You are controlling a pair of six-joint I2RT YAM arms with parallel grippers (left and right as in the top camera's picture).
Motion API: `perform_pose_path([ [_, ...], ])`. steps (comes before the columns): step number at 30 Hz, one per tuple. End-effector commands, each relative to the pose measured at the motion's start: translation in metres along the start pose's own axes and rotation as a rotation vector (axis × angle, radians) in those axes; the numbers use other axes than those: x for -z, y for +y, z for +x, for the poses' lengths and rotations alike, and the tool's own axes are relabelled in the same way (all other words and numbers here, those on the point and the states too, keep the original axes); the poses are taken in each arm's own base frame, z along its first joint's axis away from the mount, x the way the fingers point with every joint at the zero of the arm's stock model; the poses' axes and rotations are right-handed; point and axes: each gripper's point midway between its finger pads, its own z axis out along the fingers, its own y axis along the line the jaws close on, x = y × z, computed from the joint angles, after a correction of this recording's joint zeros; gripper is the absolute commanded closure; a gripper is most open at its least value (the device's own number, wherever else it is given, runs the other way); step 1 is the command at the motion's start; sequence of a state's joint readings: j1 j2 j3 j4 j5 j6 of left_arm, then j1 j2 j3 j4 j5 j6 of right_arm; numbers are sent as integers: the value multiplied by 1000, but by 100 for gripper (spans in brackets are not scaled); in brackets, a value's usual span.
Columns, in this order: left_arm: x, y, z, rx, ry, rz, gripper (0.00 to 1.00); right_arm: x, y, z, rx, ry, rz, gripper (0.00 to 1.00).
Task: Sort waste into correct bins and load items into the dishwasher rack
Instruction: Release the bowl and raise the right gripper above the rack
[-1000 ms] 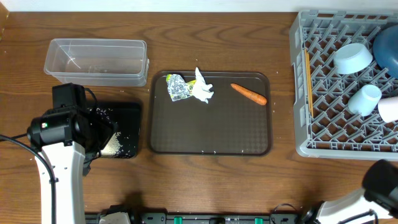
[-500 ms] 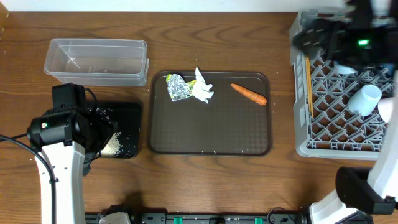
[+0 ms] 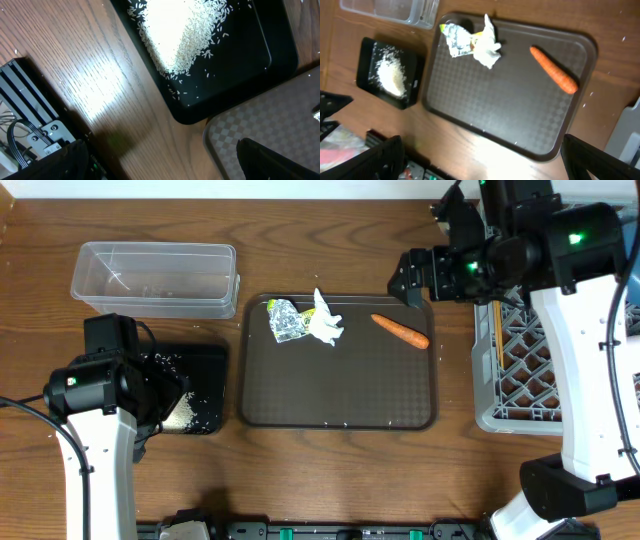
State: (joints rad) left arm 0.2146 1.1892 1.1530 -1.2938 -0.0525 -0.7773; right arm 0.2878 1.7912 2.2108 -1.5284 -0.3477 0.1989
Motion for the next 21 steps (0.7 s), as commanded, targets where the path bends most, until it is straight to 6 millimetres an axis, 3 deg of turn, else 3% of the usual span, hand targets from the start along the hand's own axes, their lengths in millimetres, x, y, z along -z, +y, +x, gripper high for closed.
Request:
perform_pose_path([
  [1,4,0,-4,-7,-16,0,2,-15,-24,0,-58,0,147,1],
  [4,4,0,-4,-7,-16,0,2,-33,-38,-2,-79,-1,207,1],
  [10,4,0,-4,-7,-16,0,2,-92,-54,-9,119,27,204,1],
  [15,4,0,-4,-7,-16,0,2,-134,-73,5,269,122,208,1],
  [21,4,0,-4,-7,-16,0,2,-176,-92,23,244,243,217,2],
])
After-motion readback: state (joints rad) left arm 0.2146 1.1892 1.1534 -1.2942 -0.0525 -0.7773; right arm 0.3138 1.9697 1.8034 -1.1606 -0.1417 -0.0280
